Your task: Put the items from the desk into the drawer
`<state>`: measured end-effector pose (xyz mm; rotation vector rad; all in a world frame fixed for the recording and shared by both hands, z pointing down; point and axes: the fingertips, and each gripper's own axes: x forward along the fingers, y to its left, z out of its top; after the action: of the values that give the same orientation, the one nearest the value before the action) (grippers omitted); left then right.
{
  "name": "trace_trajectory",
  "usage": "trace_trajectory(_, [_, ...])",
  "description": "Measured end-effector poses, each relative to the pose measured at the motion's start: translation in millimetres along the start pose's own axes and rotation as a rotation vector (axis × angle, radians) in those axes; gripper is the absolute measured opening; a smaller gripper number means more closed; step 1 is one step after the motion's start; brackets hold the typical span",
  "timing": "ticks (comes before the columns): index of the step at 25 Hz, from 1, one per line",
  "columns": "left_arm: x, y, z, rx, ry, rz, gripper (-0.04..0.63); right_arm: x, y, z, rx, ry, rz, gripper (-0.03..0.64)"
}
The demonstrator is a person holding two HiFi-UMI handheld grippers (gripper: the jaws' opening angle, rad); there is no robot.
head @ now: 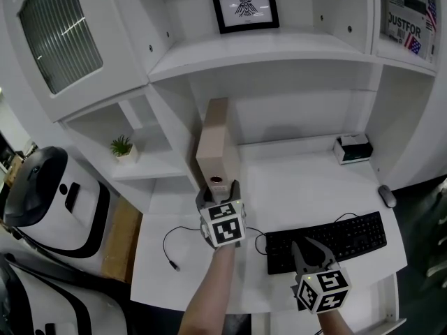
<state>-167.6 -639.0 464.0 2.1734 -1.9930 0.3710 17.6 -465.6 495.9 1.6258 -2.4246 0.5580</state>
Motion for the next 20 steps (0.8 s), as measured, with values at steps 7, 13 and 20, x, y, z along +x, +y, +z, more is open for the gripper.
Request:
trace_trajectory(7, [-28,0,1,0.008,-0.018,-0.035,0.276,-10,9,4,-0.007,-0.008,-0.01,0.055])
trace_trajectory(13, [-59,0,3,0.004,-0.029,-0.064,0.276,-25,18,12,-0.013,-0.025,-0.023,0.055])
trace_trajectory(20, [-103,2,8,0.042,-0.06,-0.094,0.275,-46,32,20,-0.021,-0.051,-0.041,0.055])
